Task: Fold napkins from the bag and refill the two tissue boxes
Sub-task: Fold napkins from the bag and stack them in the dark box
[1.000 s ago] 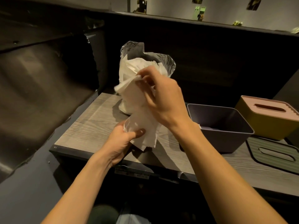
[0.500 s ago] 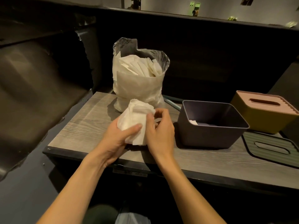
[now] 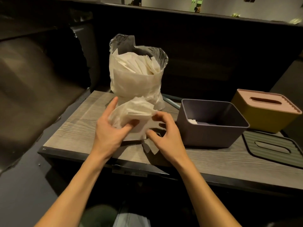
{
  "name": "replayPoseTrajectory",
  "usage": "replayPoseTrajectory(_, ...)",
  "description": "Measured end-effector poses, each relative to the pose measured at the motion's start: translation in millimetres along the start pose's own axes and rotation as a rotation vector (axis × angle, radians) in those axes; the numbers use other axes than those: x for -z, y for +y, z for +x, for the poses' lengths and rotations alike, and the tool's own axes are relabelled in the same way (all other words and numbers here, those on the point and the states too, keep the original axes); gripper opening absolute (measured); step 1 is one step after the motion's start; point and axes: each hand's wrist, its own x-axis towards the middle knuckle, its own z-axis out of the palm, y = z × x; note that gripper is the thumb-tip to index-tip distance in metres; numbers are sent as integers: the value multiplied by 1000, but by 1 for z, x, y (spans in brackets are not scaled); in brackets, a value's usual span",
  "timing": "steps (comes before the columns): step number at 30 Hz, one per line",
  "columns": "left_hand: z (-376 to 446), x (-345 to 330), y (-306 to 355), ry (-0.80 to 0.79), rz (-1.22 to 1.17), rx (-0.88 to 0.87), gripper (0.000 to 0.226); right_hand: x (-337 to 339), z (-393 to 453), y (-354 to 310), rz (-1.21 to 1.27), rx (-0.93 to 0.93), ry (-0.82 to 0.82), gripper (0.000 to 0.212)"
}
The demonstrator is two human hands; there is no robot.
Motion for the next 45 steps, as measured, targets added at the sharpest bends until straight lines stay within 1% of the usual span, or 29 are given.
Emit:
replayPoseTrajectory(3, 6, 6, -1, -111, 156, -34, 96, 2, 1, 3, 39, -20, -121, 99)
replayPoseTrajectory(4, 9, 8, -1, -165, 219, -60, 96, 2, 1, 3, 48, -30, -148, 107)
replayPoseTrajectory(5, 12, 10, -1, -218, 284, -98, 96, 1, 2, 3, 56, -42, -159, 107)
replayPoseTrajectory(6, 15, 11, 0, -263, 349, -142, 96, 0, 2, 1, 72, -48, -150, 100)
replayPoseTrajectory(8, 21, 15, 3, -320, 405, -207, 102, -1, 4, 1, 97, -31, -89, 70)
replayPoseTrajectory(10, 20, 17, 4, -332, 325, -154, 113, 0, 5, 3, 89, -6, -30, 41)
replayPoseTrajectory(11, 16, 18, 2, -329, 271, -101, 119, 0, 5, 3, 97, -8, -14, 32)
replayPoseTrajectory(13, 6, 17, -6, -325, 204, -13, 126, 1, 3, 5, 134, -34, 6, 25)
replayPoseTrajectory(14, 2, 16, -11, -306, 186, 9, 123, 2, 3, 4, 156, -47, 6, 24)
replayPoseTrajectory(17, 1, 16, -22, -171, 101, -3, 104, 2, 3, 5, 152, -42, -21, 26)
replayPoseTrajectory(19, 4, 17, -26, -137, 66, -25, 98, 1, 3, 4, 125, -14, -31, 30)
replayPoseTrajectory(21, 5, 16, -30, -183, 107, -45, 95, 1, 1, 3, 121, 10, -44, 33)
replayPoseTrajectory(22, 5, 16, -32, -213, 136, -49, 97, 1, 0, 3, 104, 15, -63, 35)
replayPoseTrajectory(26, 9, 14, -32, -346, 202, -15, 112, -3, 0, 3, -146, 61, -187, 57)
replayPoseTrajectory(27, 9, 14, -31, -376, 211, -3, 114, -4, 0, 4, -183, 85, -197, 61)
replayPoseTrajectory(29, 10, 13, -29, -404, 215, 10, 115, -4, 1, 4, -195, 140, -169, 60)
replayPoseTrajectory(33, 13, 10, -24, -405, 184, 36, 121, 0, 0, -2, -154, 207, -87, 52)
replayPoseTrajectory(35, 14, 9, -25, -399, 132, 41, 121, 0, 0, -2, -99, 159, -70, 59)
replayPoseTrajectory(38, 16, 12, -30, -333, 56, 71, 116, 1, 0, 0, -62, -20, -86, 87)
replayPoseTrajectory(40, 15, 13, -29, -326, 70, 78, 114, 1, -1, 0, -61, -88, -120, 96)
replayPoseTrajectory(43, 9, 8, -30, -441, 137, 34, 115, -2, -4, -5, -153, -58, -242, 105)
replayPoseTrajectory(44, 7, 7, -30, -465, 154, 22, 113, -3, -4, -5, -154, -42, -257, 106)
replayPoseTrajectory(45, 6, 6, -29, -455, 159, 6, 109, -3, -4, -4, -119, -41, -239, 107)
